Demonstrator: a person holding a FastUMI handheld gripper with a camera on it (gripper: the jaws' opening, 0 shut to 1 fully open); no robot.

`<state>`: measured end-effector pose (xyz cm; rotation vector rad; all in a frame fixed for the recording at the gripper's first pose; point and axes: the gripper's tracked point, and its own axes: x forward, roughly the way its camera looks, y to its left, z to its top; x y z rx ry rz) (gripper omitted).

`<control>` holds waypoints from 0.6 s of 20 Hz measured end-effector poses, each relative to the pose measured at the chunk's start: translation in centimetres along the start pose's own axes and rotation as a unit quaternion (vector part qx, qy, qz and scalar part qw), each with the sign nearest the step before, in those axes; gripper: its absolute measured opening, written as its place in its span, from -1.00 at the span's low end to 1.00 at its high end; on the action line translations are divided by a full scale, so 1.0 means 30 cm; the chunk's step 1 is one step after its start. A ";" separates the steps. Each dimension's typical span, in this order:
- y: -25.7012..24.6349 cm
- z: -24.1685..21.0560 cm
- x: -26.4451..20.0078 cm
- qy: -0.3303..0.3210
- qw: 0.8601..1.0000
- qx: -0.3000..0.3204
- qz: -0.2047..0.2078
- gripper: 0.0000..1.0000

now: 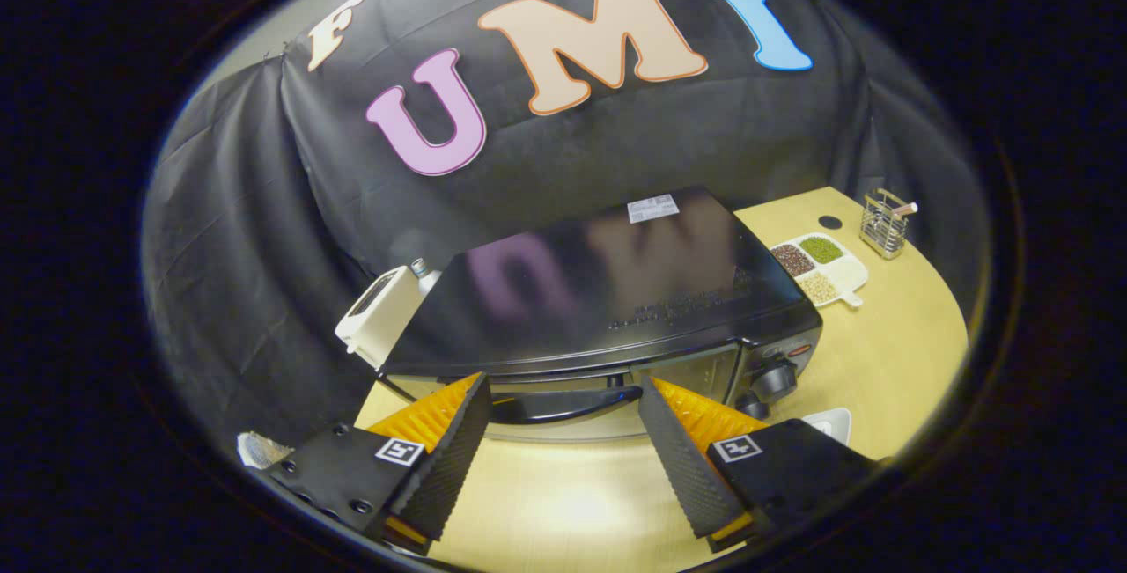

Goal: Open the toaster oven, put the food inside, and close the toaster oven door.

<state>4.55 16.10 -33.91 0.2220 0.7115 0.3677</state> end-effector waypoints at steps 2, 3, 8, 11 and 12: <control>0.002 0.001 0.001 -0.001 1.000 0.002 0.000 1.00; 0.001 0.002 -0.002 -0.002 1.000 0.001 -0.001 1.00; 0.026 0.159 -0.109 -0.077 0.995 -0.066 -0.023 1.00; 0.055 0.340 -0.246 -0.153 0.985 -0.072 -0.032 1.00; 0.059 0.396 -0.302 -0.179 0.980 -0.077 -0.037 1.00</control>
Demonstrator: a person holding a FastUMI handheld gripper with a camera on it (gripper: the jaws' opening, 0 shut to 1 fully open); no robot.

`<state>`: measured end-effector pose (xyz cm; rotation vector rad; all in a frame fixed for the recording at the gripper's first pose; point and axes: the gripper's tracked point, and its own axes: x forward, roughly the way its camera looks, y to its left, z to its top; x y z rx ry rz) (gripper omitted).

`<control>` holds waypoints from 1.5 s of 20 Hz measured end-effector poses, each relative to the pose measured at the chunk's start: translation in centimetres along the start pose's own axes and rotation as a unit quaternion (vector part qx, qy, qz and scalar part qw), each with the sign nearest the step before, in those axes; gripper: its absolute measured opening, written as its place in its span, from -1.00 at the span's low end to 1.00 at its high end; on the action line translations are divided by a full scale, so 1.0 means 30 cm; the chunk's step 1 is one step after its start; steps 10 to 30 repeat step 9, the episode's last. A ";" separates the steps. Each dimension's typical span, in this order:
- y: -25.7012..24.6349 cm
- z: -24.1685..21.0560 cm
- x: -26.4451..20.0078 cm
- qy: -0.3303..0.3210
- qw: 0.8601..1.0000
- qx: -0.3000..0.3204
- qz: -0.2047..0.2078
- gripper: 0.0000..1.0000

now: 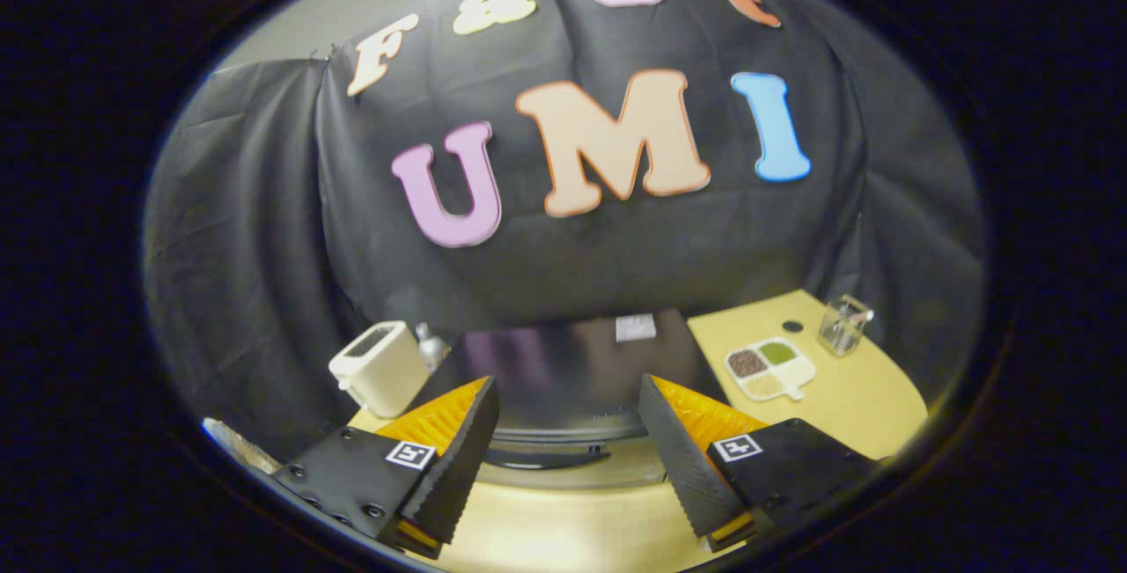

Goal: Open the toaster oven, put the food inside, and close the toaster oven door.

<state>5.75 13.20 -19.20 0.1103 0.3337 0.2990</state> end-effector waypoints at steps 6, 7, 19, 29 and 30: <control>-0.104 0.252 -0.265 -0.095 0.992 -0.051 -0.064 1.00; -0.118 0.265 -0.290 -0.100 0.991 -0.051 -0.073 1.00; -0.166 0.266 -0.331 -0.102 0.989 -0.050 -0.089 1.00; -0.166 0.266 -0.331 -0.102 0.989 -0.050 -0.089 1.00; -0.166 0.266 -0.331 -0.102 0.989 -0.050 -0.089 1.00</control>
